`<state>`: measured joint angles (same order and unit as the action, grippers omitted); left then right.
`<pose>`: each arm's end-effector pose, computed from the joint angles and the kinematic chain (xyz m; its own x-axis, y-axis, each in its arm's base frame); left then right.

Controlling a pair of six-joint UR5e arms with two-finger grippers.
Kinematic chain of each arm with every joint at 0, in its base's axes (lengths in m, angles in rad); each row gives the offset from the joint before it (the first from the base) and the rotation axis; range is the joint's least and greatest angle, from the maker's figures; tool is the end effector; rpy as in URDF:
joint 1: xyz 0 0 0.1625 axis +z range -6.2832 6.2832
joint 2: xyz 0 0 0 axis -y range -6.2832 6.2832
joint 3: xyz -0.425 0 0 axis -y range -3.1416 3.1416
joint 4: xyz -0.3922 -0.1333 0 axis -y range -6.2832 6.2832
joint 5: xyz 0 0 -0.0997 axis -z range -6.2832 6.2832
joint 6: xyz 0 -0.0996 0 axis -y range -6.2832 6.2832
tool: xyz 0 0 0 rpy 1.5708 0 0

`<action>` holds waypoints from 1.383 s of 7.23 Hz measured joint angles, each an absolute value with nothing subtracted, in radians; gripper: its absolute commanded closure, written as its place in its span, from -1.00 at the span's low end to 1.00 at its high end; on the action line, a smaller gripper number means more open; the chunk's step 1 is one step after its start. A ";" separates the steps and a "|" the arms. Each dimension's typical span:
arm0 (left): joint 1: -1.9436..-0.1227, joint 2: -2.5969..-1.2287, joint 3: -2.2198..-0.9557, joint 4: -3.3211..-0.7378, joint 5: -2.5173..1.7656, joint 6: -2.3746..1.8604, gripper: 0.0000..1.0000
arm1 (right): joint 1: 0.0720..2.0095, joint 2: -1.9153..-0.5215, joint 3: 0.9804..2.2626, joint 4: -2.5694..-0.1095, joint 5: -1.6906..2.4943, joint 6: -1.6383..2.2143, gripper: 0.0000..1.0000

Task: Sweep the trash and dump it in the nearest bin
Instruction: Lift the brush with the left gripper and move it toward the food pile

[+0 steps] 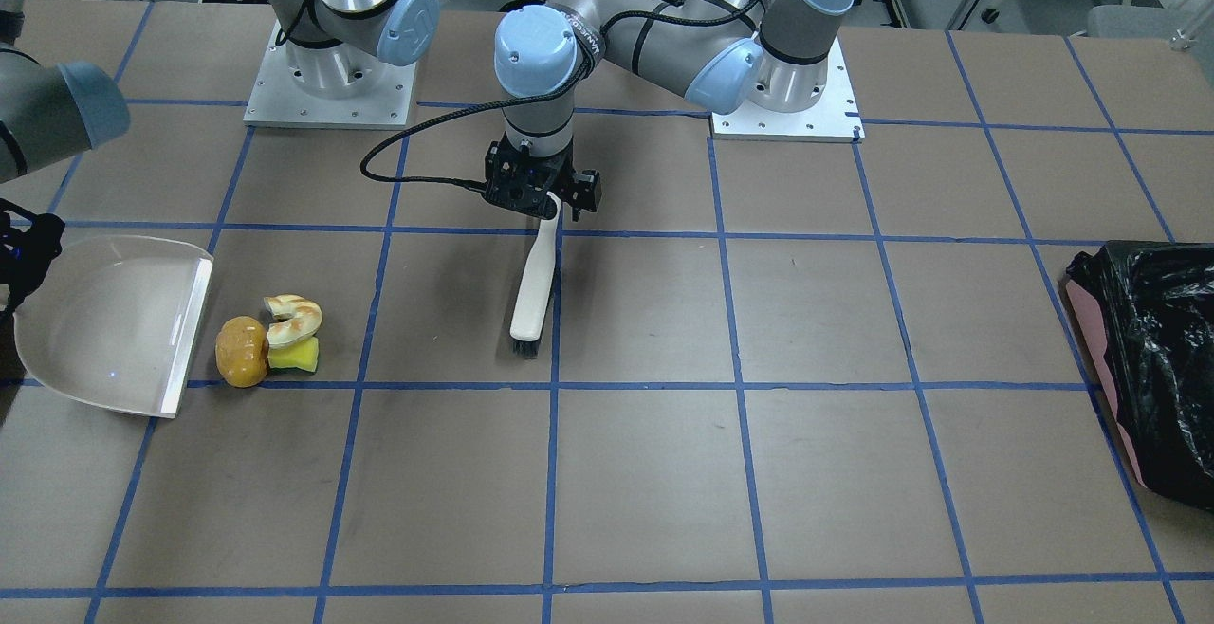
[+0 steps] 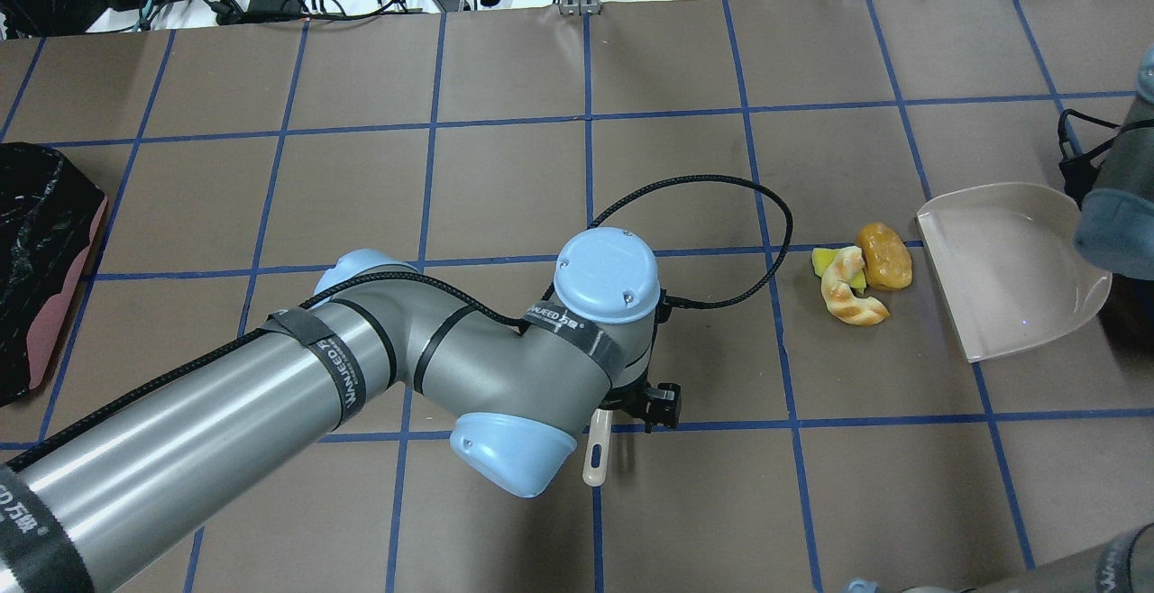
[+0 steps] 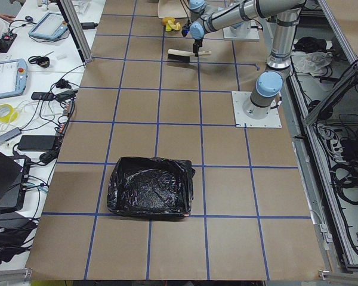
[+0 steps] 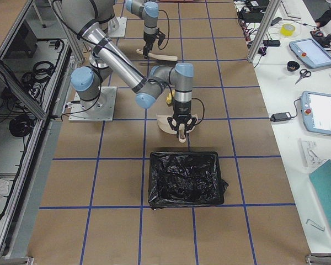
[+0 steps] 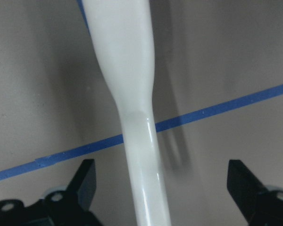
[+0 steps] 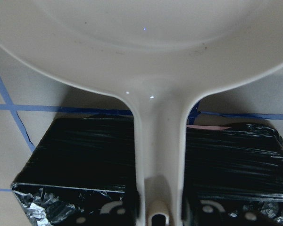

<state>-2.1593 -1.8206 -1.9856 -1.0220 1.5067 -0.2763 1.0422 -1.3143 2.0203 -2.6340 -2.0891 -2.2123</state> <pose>-0.3945 -0.3395 0.2222 -0.9530 0.3017 0.0297 0.3029 0.9443 0.1285 -0.1948 -0.4999 0.2729 0.0180 -0.9998 0.0024 -0.8137 -0.0133 0.5811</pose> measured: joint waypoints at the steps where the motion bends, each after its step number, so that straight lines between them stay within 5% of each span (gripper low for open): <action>1: -2.160 -1.824 -1.985 -1.023 1.509 -0.273 -0.27 | 1.042 -1.315 2.050 -2.682 -2.088 -2.190 1.00; 3: -2.160 -1.826 -1.983 -1.024 1.511 -0.264 0.26 | 1.042 -1.317 2.075 -2.715 -2.084 -2.149 1.00; 5: -2.160 -1.827 -1.982 -1.027 1.512 -0.264 1.00 | 1.042 -1.318 2.078 -2.718 -2.072 -2.124 1.00; 10: -2.150 -1.826 -1.923 -1.100 1.476 -0.331 1.00 | 1.042 -1.315 2.079 -2.713 -2.068 -2.121 1.00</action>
<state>-2.1497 -1.8255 -1.9232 -1.0996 1.4761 -0.3311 1.0416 -1.3147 2.0785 -2.7128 -2.0678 -2.1211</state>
